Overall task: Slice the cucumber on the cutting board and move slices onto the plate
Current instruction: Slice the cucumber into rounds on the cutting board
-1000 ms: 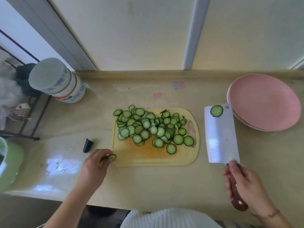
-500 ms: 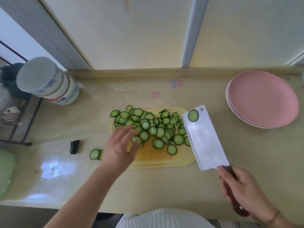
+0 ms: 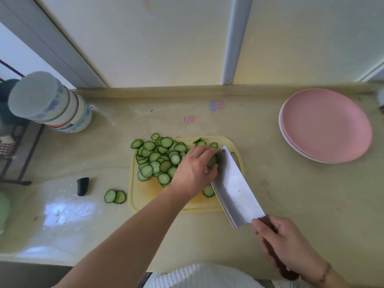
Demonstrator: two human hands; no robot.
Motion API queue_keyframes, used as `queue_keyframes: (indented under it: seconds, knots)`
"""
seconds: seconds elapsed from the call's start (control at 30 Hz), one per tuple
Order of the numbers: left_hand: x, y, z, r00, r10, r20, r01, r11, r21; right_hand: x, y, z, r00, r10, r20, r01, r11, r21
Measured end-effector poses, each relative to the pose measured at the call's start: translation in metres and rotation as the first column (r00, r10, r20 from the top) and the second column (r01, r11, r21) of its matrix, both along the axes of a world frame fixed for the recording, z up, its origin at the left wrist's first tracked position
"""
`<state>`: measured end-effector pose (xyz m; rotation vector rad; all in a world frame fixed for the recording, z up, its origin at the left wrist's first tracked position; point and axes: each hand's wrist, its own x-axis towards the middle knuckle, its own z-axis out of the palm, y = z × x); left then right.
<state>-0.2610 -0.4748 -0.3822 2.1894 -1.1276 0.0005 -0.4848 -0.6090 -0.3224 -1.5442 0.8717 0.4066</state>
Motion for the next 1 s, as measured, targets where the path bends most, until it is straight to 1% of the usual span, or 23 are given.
queue_keyframes:
  seconds: [0.1,0.2,0.27,0.33,0.47,0.6,0.67,0.77,0.9,0.93,1.0]
  knots:
    - [0.004,0.014,-0.009,0.997,-0.004,0.072,0.0,0.999,0.051,-0.007,-0.002,-0.002,0.997,-0.069,0.025,0.069,0.997,-0.023]
    - [0.005,0.028,-0.019,0.985,-0.035,0.169,0.013,0.992,0.127,-0.016,-0.003,-0.011,0.984,-0.174,0.051,0.178,0.977,-0.113]
    - [0.001,0.03,-0.018,0.973,-0.065,0.222,0.033,0.988,0.149,-0.017,-0.004,-0.014,0.976,-0.209,0.056,0.215,0.967,-0.138]
    - [-0.007,0.023,-0.014,0.958,-0.131,0.254,0.091,0.982,0.165,-0.016,-0.007,-0.014,0.973,-0.225,0.052,0.23,0.965,-0.129]
    - [-0.026,-0.006,-0.015,0.901,-0.325,0.287,0.238,0.924,0.299,-0.012,-0.012,-0.015,0.977,-0.208,0.04,0.212,0.971,-0.115]
    - [-0.029,-0.022,-0.024,0.868,-0.383,0.315,0.301,0.911,0.281,-0.012,-0.012,-0.02,0.98,-0.196,0.035,0.198,0.975,-0.105]
    - [-0.025,-0.02,-0.027,0.858,-0.381,0.344,0.305,0.918,0.255,-0.013,-0.012,-0.022,0.98,-0.194,0.033,0.197,0.976,-0.094]
    - [-0.017,-0.006,-0.026,0.875,-0.305,0.375,0.241,0.948,0.21,-0.011,-0.012,-0.024,0.98,-0.196,0.031,0.197,0.979,-0.056]
    - [-0.017,0.009,-0.026,0.891,-0.316,0.326,0.278,0.948,0.158,-0.005,-0.012,-0.028,0.982,-0.186,0.036,0.187,0.982,-0.03]
    - [-0.018,0.01,-0.026,0.902,-0.301,0.309,0.262,0.951,0.164,-0.003,-0.012,-0.029,0.982,-0.183,0.037,0.184,0.982,-0.027]
    - [-0.019,0.01,-0.025,0.939,-0.218,0.266,0.164,0.964,0.211,0.0,-0.013,-0.031,0.982,-0.184,0.033,0.185,0.983,-0.019]
